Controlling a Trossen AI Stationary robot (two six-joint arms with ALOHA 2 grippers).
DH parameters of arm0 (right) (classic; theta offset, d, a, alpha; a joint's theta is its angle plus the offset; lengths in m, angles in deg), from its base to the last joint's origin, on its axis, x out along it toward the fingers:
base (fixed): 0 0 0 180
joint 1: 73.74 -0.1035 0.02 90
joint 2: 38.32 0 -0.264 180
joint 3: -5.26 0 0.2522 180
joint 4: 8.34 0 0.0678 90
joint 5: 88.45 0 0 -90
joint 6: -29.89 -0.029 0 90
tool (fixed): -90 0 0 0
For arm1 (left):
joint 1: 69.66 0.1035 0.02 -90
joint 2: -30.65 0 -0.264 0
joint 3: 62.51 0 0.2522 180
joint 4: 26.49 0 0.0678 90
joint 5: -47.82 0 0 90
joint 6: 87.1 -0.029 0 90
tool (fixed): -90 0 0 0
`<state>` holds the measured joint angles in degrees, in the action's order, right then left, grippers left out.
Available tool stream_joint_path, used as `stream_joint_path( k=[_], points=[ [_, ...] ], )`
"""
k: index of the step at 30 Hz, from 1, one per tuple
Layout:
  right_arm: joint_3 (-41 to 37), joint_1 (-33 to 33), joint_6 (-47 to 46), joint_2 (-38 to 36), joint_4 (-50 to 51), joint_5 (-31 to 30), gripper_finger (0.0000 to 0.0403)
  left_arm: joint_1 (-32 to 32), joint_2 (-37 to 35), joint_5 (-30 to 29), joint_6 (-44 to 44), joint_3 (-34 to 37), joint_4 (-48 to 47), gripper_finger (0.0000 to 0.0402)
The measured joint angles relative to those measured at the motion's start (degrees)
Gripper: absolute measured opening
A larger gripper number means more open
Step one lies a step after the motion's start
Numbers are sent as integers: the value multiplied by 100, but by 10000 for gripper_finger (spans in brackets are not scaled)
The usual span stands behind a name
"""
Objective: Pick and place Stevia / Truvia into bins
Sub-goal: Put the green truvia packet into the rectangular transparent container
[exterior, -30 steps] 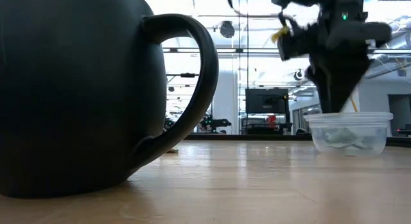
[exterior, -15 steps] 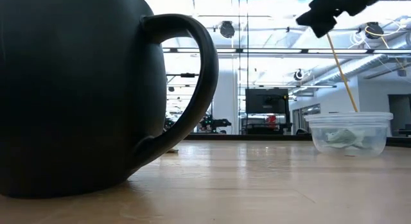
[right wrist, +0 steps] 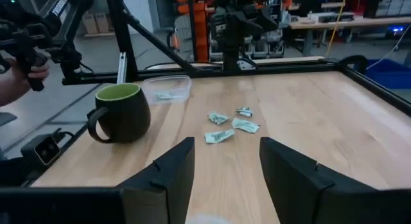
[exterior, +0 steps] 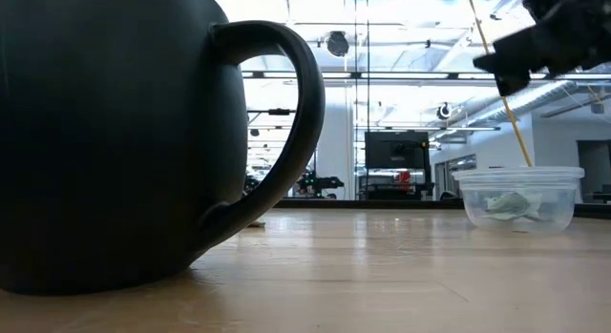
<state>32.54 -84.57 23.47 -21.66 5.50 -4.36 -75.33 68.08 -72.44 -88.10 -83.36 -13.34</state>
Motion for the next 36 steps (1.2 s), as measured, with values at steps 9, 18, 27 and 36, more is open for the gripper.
stream_joint_path(
  k=[9,18,27,36],
  points=[
    [-999,1,149,-853,-754,-1285,167,2,0,60,1470,0,63,184],
    [-1241,1,157,-728,-523,-1655,173,166,86,60,1965,-118,-641,184],
    [-1252,0,157,-691,-562,-1655,173,831,1028,1228,2777,-1590,-3571,184],
    [-1258,0,157,-690,-579,-1653,171,643,2938,1751,3135,-2076,-3954,184]
  ],
)
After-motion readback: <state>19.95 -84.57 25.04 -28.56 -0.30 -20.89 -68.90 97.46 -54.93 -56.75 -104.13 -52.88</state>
